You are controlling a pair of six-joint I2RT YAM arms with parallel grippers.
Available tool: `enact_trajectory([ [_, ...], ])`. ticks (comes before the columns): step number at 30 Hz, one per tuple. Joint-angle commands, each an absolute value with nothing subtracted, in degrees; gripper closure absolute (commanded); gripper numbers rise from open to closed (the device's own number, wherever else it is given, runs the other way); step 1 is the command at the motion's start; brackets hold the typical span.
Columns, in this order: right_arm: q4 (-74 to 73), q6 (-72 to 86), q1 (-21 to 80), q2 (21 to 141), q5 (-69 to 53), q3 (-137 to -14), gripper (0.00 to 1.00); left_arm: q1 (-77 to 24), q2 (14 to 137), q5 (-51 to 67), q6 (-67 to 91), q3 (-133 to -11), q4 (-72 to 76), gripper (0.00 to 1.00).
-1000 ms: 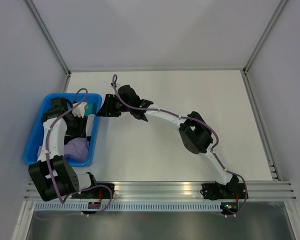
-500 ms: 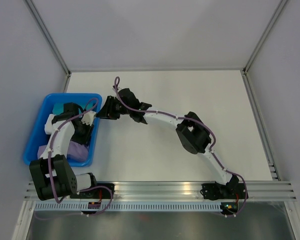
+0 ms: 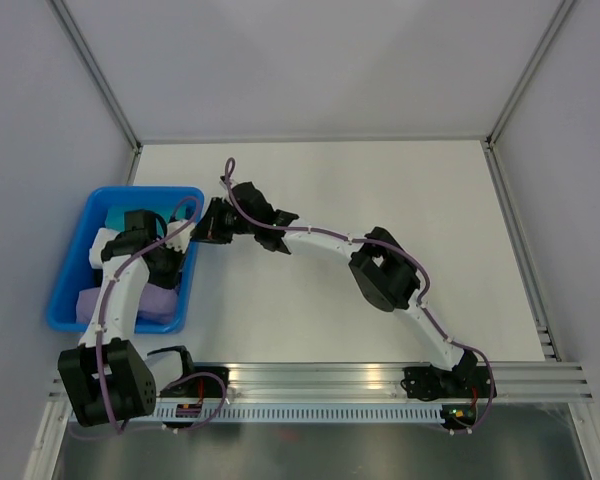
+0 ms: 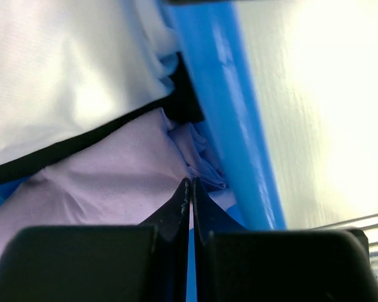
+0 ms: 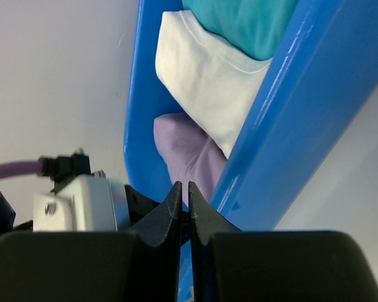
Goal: Roll the t-shirts
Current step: Place the rolled tshirt into the container
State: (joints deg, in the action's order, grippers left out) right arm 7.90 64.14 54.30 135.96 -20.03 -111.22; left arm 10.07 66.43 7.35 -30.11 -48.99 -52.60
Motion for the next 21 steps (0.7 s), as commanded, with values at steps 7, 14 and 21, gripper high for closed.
enact_trajectory([
  [7,11.5,68.7,54.9,137.4,-18.5,-110.7,0.92,9.8,61.8,16.0,-39.6,-45.4,-59.9,0.98],
  [14,11.5,68.6,55.0,137.4,-18.4,-110.9,0.89,9.8,62.8,15.0,-39.0,-46.5,-59.2,0.66],
  [21,10.3,67.0,54.9,136.8,-17.4,-111.3,0.83,9.8,61.0,14.9,-35.0,-53.4,-59.3,0.55],
])
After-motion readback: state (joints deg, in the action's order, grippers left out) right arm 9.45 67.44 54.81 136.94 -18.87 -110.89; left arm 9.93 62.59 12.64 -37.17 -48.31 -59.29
